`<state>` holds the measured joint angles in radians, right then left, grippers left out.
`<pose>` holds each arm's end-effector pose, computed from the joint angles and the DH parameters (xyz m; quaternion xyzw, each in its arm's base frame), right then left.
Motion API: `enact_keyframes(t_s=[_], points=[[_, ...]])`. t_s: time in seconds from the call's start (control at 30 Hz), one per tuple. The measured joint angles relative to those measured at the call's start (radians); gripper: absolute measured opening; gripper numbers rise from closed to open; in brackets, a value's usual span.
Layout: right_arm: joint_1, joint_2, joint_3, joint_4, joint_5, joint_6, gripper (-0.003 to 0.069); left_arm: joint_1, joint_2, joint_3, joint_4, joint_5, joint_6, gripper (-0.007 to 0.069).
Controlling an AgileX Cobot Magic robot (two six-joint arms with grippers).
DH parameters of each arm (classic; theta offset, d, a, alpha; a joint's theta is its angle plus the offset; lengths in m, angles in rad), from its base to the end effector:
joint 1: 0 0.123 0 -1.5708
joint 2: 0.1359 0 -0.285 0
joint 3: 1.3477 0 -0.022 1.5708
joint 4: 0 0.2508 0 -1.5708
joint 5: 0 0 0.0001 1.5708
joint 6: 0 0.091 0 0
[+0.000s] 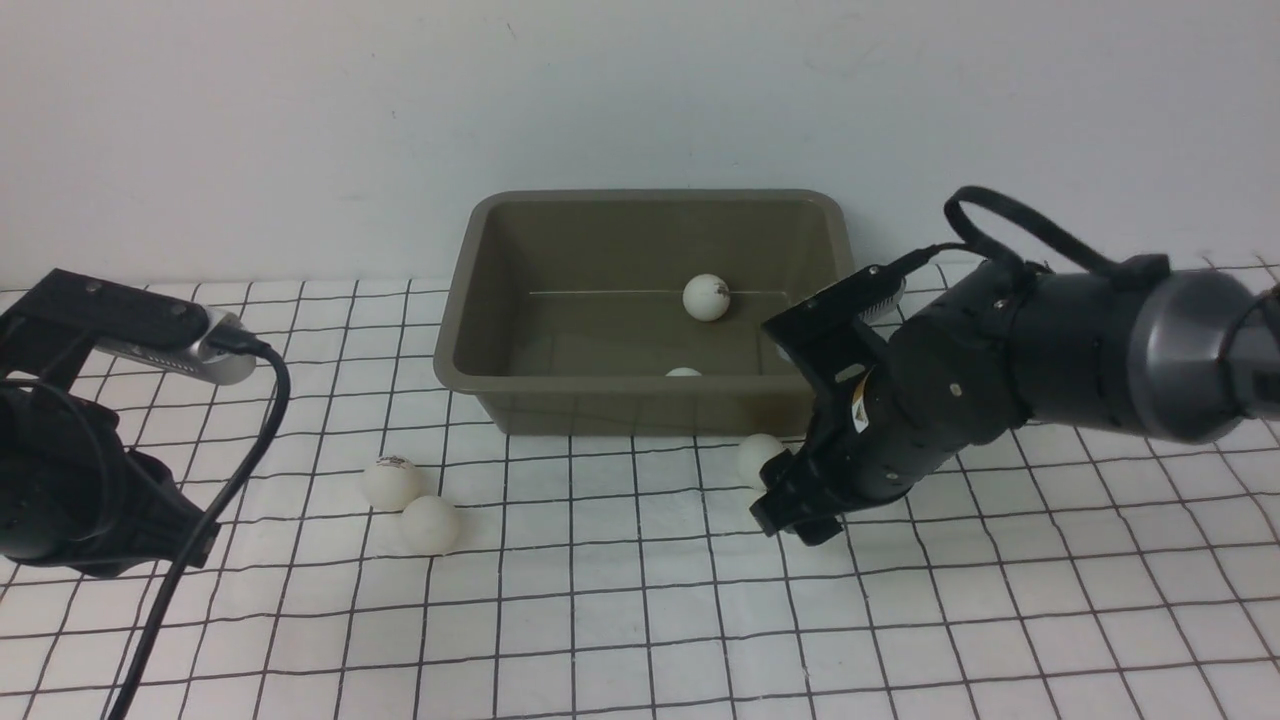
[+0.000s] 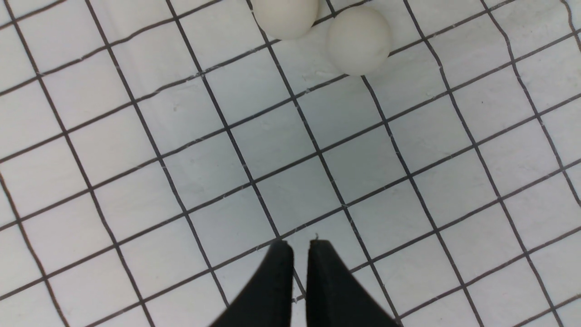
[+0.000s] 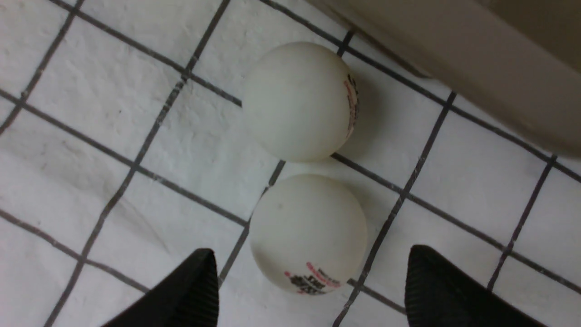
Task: Put the table tennis balls into the box on the white checkered tablecloth.
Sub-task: 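Reach for and grasp a ping pong ball on the table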
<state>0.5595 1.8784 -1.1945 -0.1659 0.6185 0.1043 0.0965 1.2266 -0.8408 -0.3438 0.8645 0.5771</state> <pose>0.3217 0.1912 0.1730 -0.2778 0.9425 0.0014 0.1859 0.2256 -0.0016 0.2694 0.1496 0.9567 -0.0756 0.2378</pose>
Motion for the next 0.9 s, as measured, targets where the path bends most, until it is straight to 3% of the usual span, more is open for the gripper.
enact_keyframes(t_s=[0.9], points=[[0.000, 0.005, -0.001, -0.013, -0.085, 0.006, 0.0464, 0.000, 0.000, 0.000, -0.001, 0.002, 0.000, 0.0031]])
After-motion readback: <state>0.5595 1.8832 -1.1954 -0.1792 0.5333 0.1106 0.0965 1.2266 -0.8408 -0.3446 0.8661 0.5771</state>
